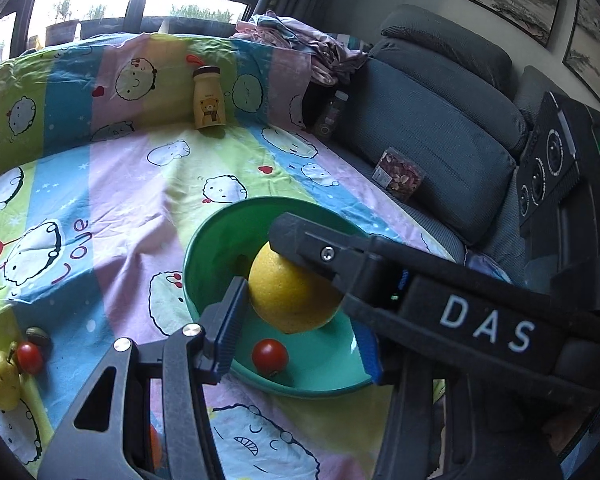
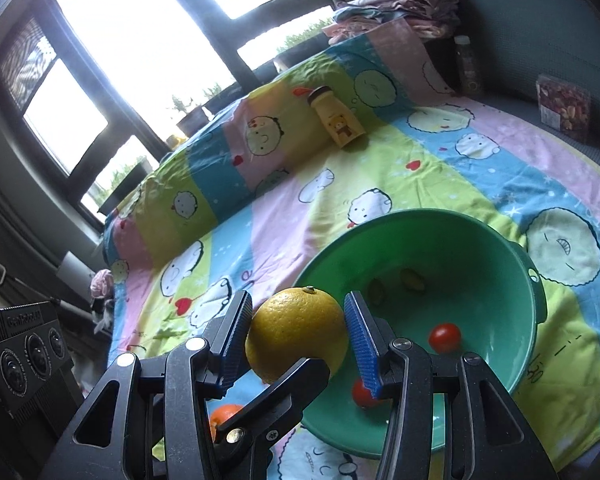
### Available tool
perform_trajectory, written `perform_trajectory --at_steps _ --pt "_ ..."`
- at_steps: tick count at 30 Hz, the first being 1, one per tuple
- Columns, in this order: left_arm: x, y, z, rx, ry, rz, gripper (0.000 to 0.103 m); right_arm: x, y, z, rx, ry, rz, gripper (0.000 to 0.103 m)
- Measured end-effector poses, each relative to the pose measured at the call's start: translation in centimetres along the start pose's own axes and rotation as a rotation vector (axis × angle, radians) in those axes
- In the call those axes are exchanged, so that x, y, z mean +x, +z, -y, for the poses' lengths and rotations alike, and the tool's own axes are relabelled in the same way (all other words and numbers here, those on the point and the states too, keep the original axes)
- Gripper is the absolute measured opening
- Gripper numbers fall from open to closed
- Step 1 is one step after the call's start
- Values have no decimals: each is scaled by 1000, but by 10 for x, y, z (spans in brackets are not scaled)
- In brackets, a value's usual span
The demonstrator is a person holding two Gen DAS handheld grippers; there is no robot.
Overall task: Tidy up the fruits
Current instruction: 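Lower the lemon into the green basin and open the right gripper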
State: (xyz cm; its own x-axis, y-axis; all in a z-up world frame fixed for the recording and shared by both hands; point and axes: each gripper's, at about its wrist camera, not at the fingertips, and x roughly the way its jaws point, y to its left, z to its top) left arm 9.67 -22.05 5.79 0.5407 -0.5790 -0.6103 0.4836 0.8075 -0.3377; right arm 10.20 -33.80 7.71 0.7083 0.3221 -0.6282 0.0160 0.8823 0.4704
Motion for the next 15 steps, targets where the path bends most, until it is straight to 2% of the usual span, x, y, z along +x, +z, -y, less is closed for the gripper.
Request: perform_trajectory --at_steps 15 --pt "22 -8 1 -30 -39 -70 50 10 -4 21 45 -58 -57 51"
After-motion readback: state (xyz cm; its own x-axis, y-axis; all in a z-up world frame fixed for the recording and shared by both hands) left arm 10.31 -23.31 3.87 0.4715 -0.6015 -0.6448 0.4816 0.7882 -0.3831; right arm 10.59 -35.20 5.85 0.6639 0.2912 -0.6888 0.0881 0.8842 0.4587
